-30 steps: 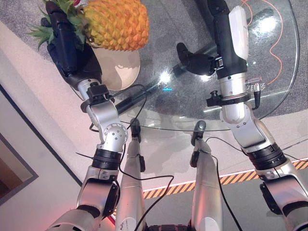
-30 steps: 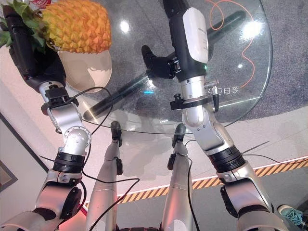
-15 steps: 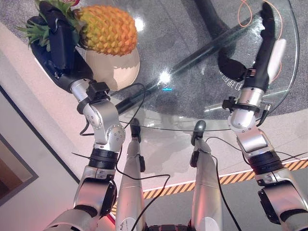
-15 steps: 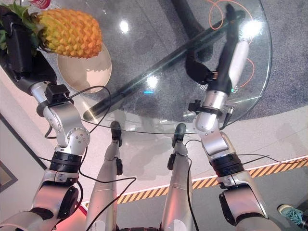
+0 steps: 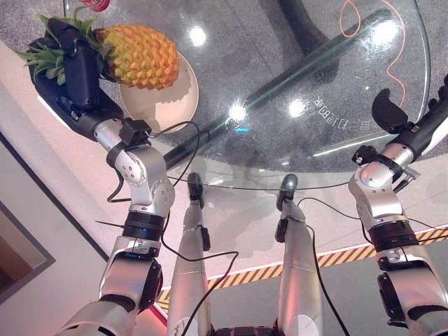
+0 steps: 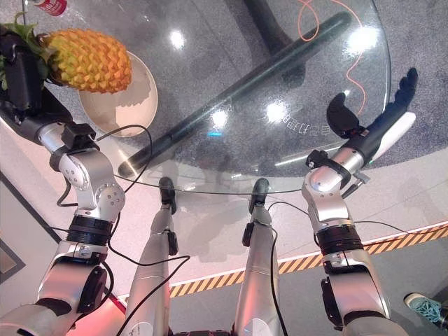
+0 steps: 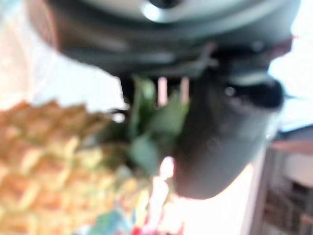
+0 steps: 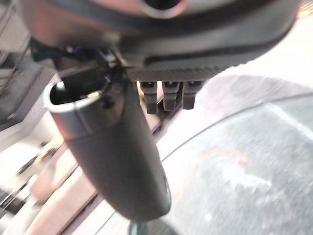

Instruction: Pick up the fruit to the plate

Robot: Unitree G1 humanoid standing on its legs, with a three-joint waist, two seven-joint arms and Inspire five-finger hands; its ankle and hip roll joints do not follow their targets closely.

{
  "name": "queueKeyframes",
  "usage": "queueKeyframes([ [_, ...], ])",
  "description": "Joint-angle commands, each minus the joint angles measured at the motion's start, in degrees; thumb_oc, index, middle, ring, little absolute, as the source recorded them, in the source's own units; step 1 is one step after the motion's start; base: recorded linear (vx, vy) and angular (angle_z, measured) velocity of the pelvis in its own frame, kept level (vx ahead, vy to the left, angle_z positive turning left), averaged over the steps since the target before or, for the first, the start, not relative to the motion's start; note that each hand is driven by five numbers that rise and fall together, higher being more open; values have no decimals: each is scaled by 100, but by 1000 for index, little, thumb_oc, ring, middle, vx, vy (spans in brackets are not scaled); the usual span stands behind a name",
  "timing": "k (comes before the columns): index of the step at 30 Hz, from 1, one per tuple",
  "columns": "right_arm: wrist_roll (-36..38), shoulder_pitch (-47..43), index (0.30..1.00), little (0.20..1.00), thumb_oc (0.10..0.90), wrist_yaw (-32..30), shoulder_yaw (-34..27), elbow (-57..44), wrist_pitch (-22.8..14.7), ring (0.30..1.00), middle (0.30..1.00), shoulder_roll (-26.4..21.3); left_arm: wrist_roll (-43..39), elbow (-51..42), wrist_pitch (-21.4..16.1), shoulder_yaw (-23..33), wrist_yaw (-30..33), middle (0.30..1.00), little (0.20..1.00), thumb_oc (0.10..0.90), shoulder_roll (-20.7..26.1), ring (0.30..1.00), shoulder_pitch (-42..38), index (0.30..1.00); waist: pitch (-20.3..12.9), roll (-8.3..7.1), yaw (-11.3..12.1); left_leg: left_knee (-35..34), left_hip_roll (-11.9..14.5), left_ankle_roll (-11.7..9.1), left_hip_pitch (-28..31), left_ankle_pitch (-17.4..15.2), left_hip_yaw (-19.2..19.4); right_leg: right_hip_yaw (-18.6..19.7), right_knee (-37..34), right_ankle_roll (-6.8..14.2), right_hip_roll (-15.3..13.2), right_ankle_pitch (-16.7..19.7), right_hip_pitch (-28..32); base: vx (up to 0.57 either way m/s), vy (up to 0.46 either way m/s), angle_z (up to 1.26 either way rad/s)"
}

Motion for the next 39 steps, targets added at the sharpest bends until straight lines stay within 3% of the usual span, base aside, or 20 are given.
queueKeyframes([
  [1, 583, -292, 900, 900, 800, -562, -470, 355, -685, 900, 900, -289, 1042, -139, -1008, 135, 329, 300, 200, 100, 757, 300, -897, 300, -137, -213, 121, 447, -99, 82, 10, -554, 168, -255, -685, -130, 331, 309, 345, 0, 0, 0],
  [6, 1622, -332, 900, 900, 800, -372, -525, 1341, -839, 900, 900, -356, 1642, 211, -953, -14, 989, 300, 200, 100, 1024, 300, -1119, 300, -137, -215, 135, 468, -84, 75, -23, -570, 162, -273, -684, -150, 334, 303, 323, 0, 0, 0],
  [9, 2360, -348, 900, 900, 800, 92, -652, 2146, -877, 900, 900, -442, 2017, 450, -858, -123, 1368, 300, 200, 100, 1199, 300, -1275, 300, -137, -215, 154, 482, -73, 73, -27, -577, 148, -283, -687, -159, 334, 297, 332, 0, 0, 0],
  [18, 3281, -300, 900, 900, 800, 887, -624, 3621, -386, 900, 900, -517, 2804, 892, -463, -489, 2021, 300, 200, 100, 1471, 300, -1608, 300, -137, -224, 193, 552, -60, 102, -67, -614, 117, -271, -658, -183, 366, 281, 307, 0, 0, 0],
  [30, 3457, -237, 900, 900, 800, 1613, -527, 4144, 201, 900, 900, -499, 2960, 1304, -38, -782, 1843, 300, 200, 100, 1585, 300, -1660, 300, -137, -215, 209, 606, -59, 120, -82, -653, 111, -251, -616, -188, 389, 260, 280, 0, 0, 0],
  [39, 3398, -268, 900, 900, 800, 1737, -478, 4177, 372, 900, 900, -462, 2926, 1598, 103, -900, 1553, 300, 200, 100, 1660, 300, -1596, 300, -137, -217, 202, 566, -58, 120, -112, -590, 121, -241, -631, -201, 401, 306, 237, 0, 0, 0],
])
